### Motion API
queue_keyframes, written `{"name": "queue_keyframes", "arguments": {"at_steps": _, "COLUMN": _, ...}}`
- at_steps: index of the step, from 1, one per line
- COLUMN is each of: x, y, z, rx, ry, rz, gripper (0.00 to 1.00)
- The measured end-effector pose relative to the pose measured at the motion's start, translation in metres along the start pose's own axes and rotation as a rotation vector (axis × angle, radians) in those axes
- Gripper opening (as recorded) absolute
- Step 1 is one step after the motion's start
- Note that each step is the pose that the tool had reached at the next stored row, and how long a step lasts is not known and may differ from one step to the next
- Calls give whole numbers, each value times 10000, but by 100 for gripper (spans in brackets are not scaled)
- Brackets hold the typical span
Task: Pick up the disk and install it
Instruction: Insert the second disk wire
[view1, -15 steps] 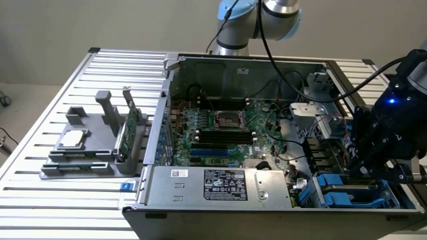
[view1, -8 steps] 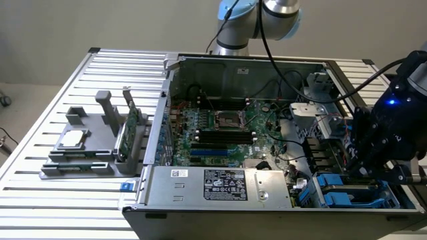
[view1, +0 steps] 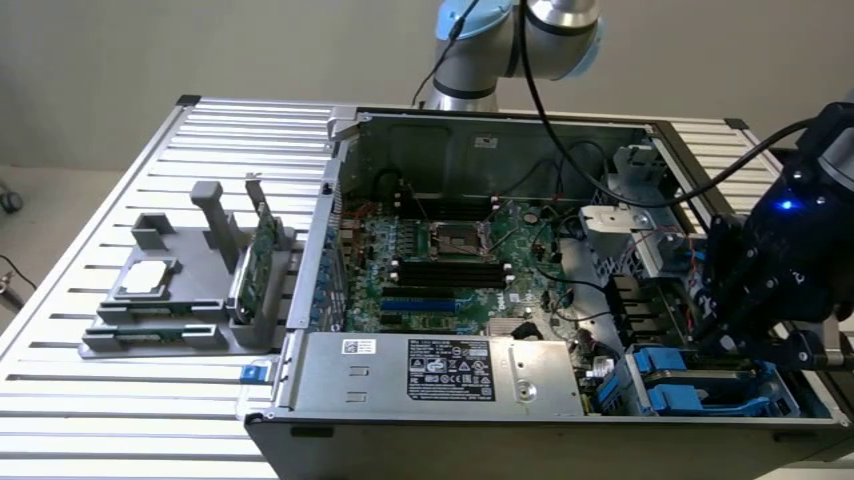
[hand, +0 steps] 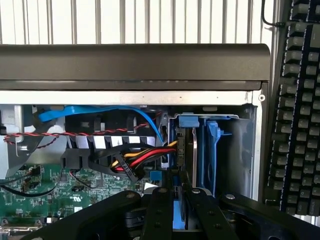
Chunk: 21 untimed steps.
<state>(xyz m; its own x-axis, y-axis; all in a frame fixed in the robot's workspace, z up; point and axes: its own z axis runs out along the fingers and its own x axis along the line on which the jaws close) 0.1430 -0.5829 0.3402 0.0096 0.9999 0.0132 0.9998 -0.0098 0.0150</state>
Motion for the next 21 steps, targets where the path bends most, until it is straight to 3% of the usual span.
{"name": "queue_keyframes", "arguments": {"at_steps": 7, "x": -7, "y": 20, "z": 7, "rx": 42, "ry": -4, "rz": 21, "gripper": 16}}
{"name": "queue_keyframes", "arguments": {"at_steps": 16, "x": -22, "y": 25, "z": 17, "rx": 151, "ry": -3, "rz": 41, "gripper": 16}}
{"name": "queue_keyframes", "arguments": {"at_steps": 21, "x": -23, "y": 24, "z": 7, "rx": 160, "ry": 11, "rz": 44, "gripper": 16}}
